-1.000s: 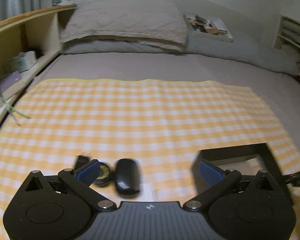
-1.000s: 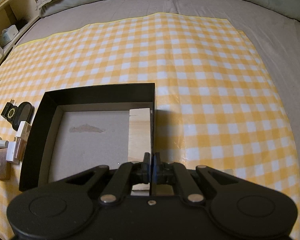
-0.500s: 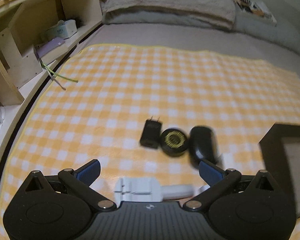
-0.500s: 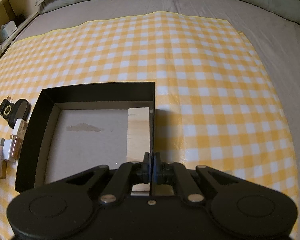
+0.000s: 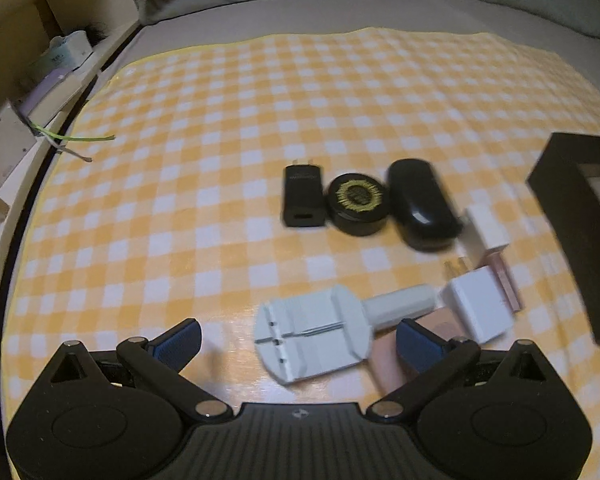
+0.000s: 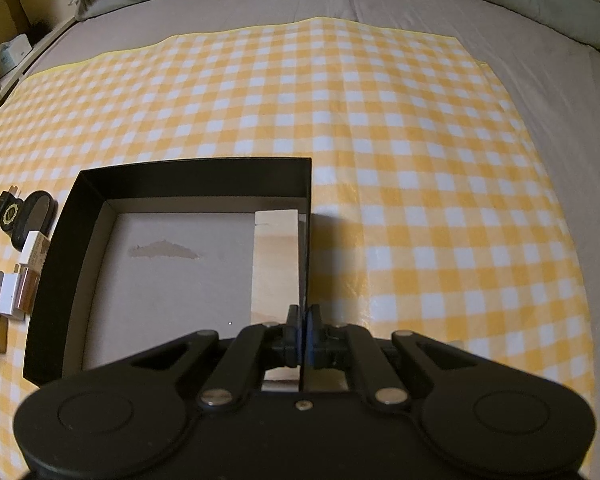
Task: Organize rigid objects
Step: 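Move the left tool back to the white watch-strap tool, then close the left tool on the white watch-strap tool, then carry the watch-strap tool into the black box and release it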
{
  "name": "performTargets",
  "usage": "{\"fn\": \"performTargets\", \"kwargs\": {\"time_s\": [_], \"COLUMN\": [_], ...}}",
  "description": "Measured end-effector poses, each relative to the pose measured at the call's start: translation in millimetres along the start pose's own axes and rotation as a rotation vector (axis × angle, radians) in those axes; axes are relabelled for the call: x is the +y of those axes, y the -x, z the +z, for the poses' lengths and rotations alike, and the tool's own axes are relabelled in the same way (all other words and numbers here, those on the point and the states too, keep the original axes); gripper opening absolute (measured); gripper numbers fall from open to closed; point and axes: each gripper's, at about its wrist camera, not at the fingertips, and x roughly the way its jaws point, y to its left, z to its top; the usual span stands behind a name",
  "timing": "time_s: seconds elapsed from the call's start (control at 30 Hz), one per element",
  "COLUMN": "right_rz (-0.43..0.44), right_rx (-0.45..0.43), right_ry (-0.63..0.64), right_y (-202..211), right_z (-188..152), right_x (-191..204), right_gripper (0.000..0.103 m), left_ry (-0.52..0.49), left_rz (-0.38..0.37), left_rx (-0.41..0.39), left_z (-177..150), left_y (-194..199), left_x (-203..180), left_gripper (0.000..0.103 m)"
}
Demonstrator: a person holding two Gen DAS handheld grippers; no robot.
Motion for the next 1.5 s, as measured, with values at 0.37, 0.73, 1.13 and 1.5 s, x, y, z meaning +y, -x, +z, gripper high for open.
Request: {"fn": "performTargets", "kwargs": {"time_s": [0.37, 0.73, 1.13, 1.5], "right_rz": [-0.005, -0.009, -0.012, -0.013], "right_rx": [0.005, 0.011, 0.015, 0.023], "right_ry": [0.003, 0.01, 0.01, 0.007], "right_y": [-3, -7, -7, -9], "right_z": [1, 0, 1, 0], "right_x": [1, 1, 3, 3], "right_gripper": [0.004, 0.004, 0.004, 0.003], "left_ry": [0.035, 0.147, 0.187, 0.011], "left_rz": [0.071, 0.031, -0.074, -0.307], "left_rx": [-0.016, 0.019, -0.112, -0.201], "left_z": [13, 12, 33, 64], "left_y": [-17, -23, 14, 49], "left_x": [15, 21, 0, -117], "left_gripper": [0.083, 0.065, 0.065, 0.065]}}
